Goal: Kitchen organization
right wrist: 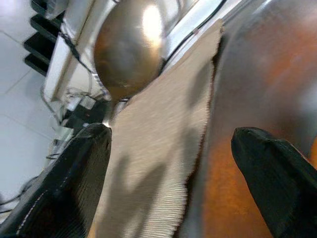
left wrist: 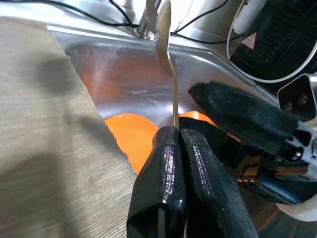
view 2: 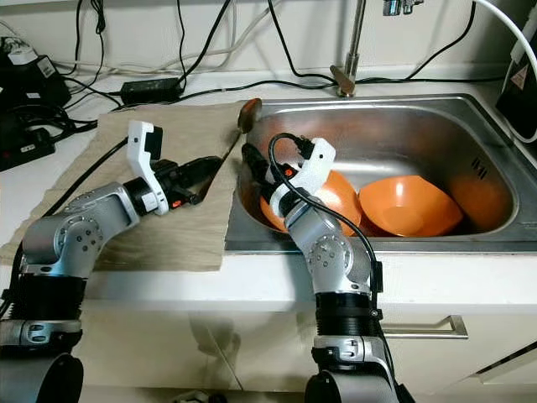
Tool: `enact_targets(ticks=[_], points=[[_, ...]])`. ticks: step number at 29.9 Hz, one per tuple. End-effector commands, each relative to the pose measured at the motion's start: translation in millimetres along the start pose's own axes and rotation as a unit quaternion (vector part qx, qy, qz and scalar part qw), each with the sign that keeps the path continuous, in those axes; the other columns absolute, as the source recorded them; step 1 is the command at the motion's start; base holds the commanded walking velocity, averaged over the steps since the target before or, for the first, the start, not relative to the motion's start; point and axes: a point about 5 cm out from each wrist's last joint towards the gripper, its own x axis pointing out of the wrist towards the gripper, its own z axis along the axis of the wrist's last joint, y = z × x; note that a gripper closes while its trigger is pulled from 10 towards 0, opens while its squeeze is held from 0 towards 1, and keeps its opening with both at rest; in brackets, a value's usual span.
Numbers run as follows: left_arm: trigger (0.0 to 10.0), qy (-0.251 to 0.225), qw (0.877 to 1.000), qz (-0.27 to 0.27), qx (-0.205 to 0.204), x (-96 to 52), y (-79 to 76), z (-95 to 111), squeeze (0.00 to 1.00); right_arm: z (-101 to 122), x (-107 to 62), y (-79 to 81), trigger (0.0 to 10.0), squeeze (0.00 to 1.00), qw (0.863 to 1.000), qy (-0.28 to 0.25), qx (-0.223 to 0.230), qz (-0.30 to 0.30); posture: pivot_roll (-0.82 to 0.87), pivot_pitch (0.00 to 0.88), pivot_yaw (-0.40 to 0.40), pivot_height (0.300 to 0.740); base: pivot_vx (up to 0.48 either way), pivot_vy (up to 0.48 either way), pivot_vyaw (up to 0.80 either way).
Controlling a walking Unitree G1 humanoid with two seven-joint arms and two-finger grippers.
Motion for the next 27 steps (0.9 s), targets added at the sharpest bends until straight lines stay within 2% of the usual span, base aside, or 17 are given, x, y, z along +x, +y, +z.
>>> enact_targets(ticks=[1, 10, 18, 24, 27], points=[[0.0, -0.009, 1.0, -0.008, -0.013, 1.8, -0.8, 5.6, 0.0, -20.9, 21.6, 63.2, 10.0, 0.0, 0.993, 0.023, 0.069, 0.095, -0.05, 0.004, 0.1, 0.74, 0.0, 0.0, 0.0], [0.0, -0.013, 0.999, -0.034, -0.029, 3.2, -10.6, 4.0, 0.0, -23.4, 26.9, 72.4, 10.0, 0.0, 0.989, 0.035, 0.071, 0.122, -0.05, 0.008, 0.103, 0.74, 0.0, 0.0, 0.0], [0.0, -0.029, 0.997, -0.059, -0.035, 2.5, -22.1, 14.0, 0.0, -24.8, 30.7, 75.8, 10.0, 0.0, 0.989, 0.036, 0.07, 0.129, -0.04, 0.015, 0.102, 0.74, 0.0, 0.0, 0.0], [0.0, -0.029, 0.996, -0.074, -0.031, -0.6, -29.1, 14.7, 0.0, -18.6, 33.1, 72.0, 10.0, 0.0, 0.994, 0.004, 0.018, 0.11, -0.04, 0.013, 0.102, 0.74, 0.0, 0.0, 0.0], [0.0, -0.028, 0.996, -0.077, -0.032, -1.4, -30.4, 14.3, 0.0, -18.3, 33.7, 70.9, 10.0, 0.0, 0.994, 0.0, 0.011, 0.107, -0.04, 0.011, 0.102, 0.74, 0.0, 0.0, 0.0]])
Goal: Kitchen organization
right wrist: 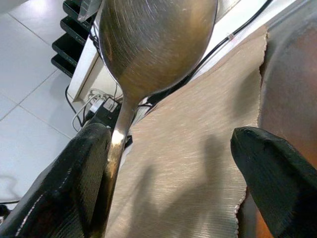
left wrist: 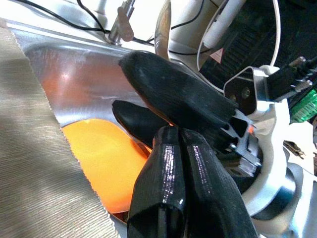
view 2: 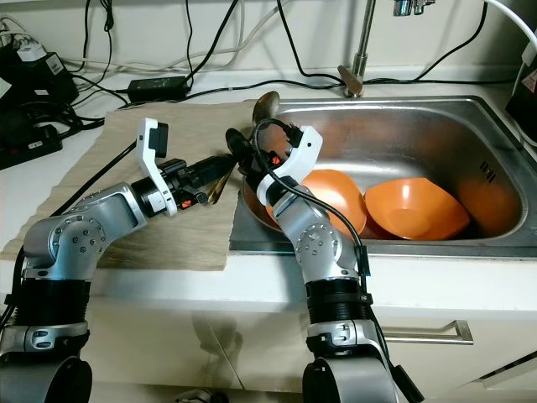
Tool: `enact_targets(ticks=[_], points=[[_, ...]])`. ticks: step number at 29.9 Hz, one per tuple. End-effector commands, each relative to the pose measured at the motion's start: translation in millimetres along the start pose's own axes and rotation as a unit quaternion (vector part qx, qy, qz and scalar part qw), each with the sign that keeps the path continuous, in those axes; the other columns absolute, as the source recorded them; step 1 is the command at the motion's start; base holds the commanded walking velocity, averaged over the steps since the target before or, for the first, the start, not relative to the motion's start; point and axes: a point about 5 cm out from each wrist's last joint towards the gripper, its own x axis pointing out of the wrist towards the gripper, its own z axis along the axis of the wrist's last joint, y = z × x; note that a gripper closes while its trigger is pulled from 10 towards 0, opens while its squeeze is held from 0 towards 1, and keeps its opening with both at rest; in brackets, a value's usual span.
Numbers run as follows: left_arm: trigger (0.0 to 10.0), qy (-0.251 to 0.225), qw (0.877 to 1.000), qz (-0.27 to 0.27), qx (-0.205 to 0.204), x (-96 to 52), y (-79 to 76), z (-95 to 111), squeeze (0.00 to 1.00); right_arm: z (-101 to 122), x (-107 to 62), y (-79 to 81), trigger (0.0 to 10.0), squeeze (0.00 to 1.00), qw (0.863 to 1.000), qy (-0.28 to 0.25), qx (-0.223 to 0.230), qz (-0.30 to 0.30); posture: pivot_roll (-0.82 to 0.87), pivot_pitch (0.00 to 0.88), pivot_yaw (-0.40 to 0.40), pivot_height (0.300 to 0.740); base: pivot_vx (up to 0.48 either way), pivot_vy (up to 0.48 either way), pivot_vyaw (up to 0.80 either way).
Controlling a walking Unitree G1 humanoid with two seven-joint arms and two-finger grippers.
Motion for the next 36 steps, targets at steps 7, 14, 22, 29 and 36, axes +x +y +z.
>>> enact_targets(ticks=[7, 14, 22, 29, 36], points=[[0.0, -0.01, 0.999, -0.038, 0.007, 1.4, -17.4, 6.3, 0.0, -22.2, 22.8, 49.1, 0.0, 0.0, 0.998, 0.014, 0.026, 0.053, -0.04, 0.008, 0.1, 0.74, 0.0, 0.0, 0.0], [0.0, 0.0, 0.999, -0.041, 0.015, 1.3, -19.5, 3.1, 0.0, -23.5, 23.3, 47.3, 0.0, 0.0, 0.998, 0.016, 0.04, 0.046, -0.04, 0.007, 0.1, 0.74, 0.0, 0.0, 0.0], [0.0, 0.005, 0.999, -0.036, 0.019, 0.1, -18.5, 1.3, 0.0, -24.3, 23.3, 46.4, 0.0, 0.0, 0.998, 0.015, 0.053, 0.042, -0.04, 0.009, 0.1, 0.74, 0.0, 0.0, 0.0], [0.0, 0.007, 0.999, -0.031, 0.023, -1.4, -17.2, 0.9, 0.0, -25.4, 22.4, 45.5, 0.0, 0.0, 0.998, 0.013, 0.055, 0.039, -0.04, 0.017, 0.1, 0.74, 0.0, 0.0, 0.0], [0.0, 0.008, 0.999, -0.025, 0.023, -2.0, -15.4, 0.5, 0.0, -26.7, 21.4, 41.5, 0.0, 0.0, 0.998, 0.011, 0.049, 0.028, -0.04, 0.023, 0.1, 0.74, 0.0, 0.0, 0.0]])
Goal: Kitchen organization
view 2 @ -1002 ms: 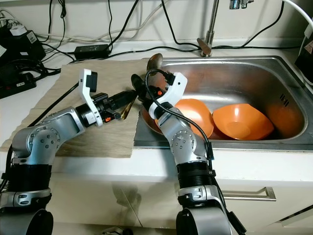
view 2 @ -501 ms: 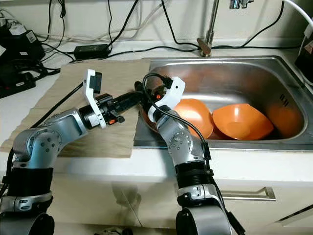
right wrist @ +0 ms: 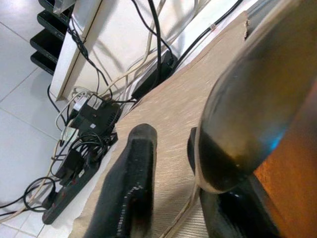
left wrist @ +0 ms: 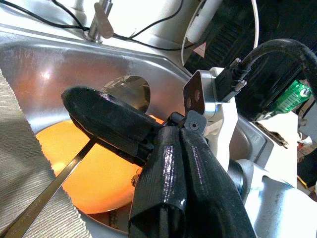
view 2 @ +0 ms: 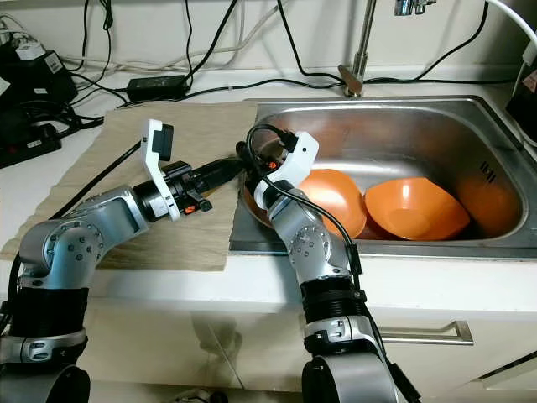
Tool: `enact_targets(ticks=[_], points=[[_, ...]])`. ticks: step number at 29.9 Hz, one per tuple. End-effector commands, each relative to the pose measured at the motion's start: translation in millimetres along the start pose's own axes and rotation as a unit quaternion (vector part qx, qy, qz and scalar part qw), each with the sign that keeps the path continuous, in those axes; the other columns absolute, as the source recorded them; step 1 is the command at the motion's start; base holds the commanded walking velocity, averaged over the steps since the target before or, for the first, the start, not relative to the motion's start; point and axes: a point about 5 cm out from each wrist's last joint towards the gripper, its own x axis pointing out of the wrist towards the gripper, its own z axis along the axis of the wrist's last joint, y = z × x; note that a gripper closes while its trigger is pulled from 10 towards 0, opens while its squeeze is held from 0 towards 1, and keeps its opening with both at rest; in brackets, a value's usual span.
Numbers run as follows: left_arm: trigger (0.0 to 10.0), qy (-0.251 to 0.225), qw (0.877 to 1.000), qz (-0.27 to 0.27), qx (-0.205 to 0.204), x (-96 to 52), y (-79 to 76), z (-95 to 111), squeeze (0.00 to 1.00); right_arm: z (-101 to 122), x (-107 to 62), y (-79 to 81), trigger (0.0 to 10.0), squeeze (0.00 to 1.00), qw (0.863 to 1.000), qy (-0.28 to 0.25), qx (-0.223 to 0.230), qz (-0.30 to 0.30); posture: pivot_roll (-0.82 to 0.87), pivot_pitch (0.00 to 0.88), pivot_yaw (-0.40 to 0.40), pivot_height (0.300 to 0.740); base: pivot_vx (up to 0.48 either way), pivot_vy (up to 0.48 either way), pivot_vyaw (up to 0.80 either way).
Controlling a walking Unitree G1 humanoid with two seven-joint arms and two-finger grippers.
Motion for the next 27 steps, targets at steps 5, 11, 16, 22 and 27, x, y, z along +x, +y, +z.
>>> enact_targets(ticks=[5, 11, 16, 22, 27], points=[[0.0, 0.008, 1.0, 0.006, 0.019, -2.3, -0.4, 0.3, 0.0, -19.8, 15.0, 46.4, 0.0, 0.0, 0.998, 0.012, 0.043, 0.048, -0.04, 0.025, 0.1, 0.74, 0.0, 0.0, 0.0], [0.0, 0.028, 0.998, 0.037, 0.033, -2.2, 6.5, -1.1, 0.0, -20.1, 14.9, 44.8, 0.0, 0.0, 0.998, 0.011, 0.038, 0.044, -0.04, 0.03, 0.102, 0.74, 0.0, 0.0, 0.0], [10.0, 0.033, 0.997, 0.054, 0.039, -2.7, 11.3, 0.2, 0.0, -20.7, 15.1, 43.0, 0.0, 0.0, 0.998, 0.012, 0.038, 0.038, -0.04, 0.031, 0.103, 0.74, 0.0, 0.0, 0.0], [10.0, 0.033, 0.996, 0.071, 0.044, -4.4, 16.0, 1.9, 0.0, -20.8, 15.7, 42.6, 0.0, 0.0, 0.999, 0.011, 0.039, 0.035, -0.04, 0.033, 0.103, 0.74, 0.0, 0.0, 0.0], [10.0, 0.033, 0.994, 0.087, 0.056, -6.4, 20.7, 5.1, 0.0, -18.5, 16.0, 43.1, 0.0, 0.0, 0.999, 0.006, 0.034, 0.035, -0.03, 0.033, 0.103, 0.74, 0.0, 0.0, 0.0]])
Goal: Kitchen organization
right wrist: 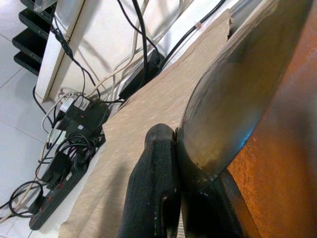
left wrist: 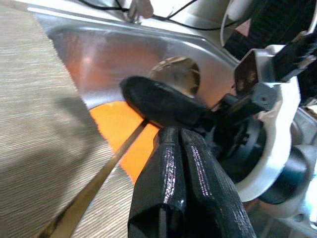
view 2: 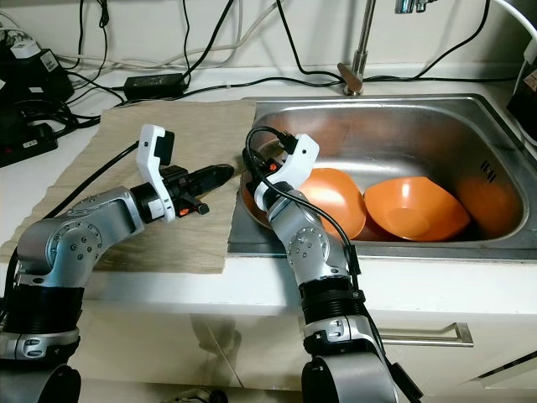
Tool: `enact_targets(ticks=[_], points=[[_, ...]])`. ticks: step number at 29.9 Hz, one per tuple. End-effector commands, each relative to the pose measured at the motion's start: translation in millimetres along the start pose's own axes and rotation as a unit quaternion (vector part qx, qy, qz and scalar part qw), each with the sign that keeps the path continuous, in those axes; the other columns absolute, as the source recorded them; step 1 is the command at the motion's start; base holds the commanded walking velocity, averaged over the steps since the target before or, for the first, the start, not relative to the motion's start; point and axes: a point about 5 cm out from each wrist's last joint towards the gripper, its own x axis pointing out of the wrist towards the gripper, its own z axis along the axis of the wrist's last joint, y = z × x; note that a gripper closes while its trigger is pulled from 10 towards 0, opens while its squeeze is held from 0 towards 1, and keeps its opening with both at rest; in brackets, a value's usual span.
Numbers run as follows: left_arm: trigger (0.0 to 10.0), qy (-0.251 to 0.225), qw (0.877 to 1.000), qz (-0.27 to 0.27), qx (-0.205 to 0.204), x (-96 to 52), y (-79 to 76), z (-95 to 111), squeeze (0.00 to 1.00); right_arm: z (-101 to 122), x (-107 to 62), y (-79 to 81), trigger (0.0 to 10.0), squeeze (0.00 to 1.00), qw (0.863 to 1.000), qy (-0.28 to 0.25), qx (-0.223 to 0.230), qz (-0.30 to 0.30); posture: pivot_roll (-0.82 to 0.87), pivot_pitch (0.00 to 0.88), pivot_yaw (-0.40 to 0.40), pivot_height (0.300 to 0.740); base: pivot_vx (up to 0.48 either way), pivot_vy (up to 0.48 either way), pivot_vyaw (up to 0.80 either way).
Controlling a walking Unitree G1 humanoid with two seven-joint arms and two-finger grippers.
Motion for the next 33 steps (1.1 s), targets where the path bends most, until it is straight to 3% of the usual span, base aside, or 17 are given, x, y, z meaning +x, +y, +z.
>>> enact_targets(ticks=[1, 6, 12, 20, 25, 33], points=[[10.0, -0.006, 1.0, 0.017, 0.019, -1.2, 4.6, 8.9, 0.0, -13.2, 13.9, 47.4, 0.0, 0.0, 0.998, 0.002, 0.031, 0.054, -0.04, 0.033, 0.103, 0.74, 0.0, 0.0, 0.0], [10.0, -0.008, 0.999, 0.028, 0.033, -1.3, 6.5, 8.4, 0.0, -4.7, 15.2, 47.3, 0.0, 0.0, 0.998, -0.011, 0.02, 0.053, -0.04, 0.033, 0.104, 0.74, 0.0, 0.0, 0.0], [10.0, -0.053, 0.994, 0.076, 0.054, 2.0, 10.7, 9.2, 0.0, 15.3, 16.0, 48.4, 0.0, 0.0, 0.998, -0.043, -0.01, 0.054, -0.04, 0.033, 0.107, 0.74, 0.0, 0.0, 0.0], [10.0, -0.057, 0.994, 0.077, 0.052, 1.2, 10.5, 3.7, 0.0, 26.5, 16.7, 48.8, 0.0, 0.0, 0.996, -0.059, -0.025, 0.054, -0.04, 0.033, 0.107, 0.74, 0.0, 0.0, 0.0], [10.0, -0.047, 0.998, -0.015, 0.028, -11.5, -5.4, 12.1, 0.0, 48.7, 19.3, 25.5, 0.0, 0.0, 0.995, -0.079, -0.05, 0.023, -0.04, 0.022, 0.107, 0.74, 0.0, 0.0, 0.0], [10.0, -0.042, 0.997, -0.062, 0.022, -16.9, -19.3, 25.1, 0.0, 73.8, 21.4, -5.3, 0.0, 0.0, 0.991, -0.101, -0.077, -0.031, -0.02, 0.016, 0.116, 0.74, 0.0, 0.0, 0.0]])
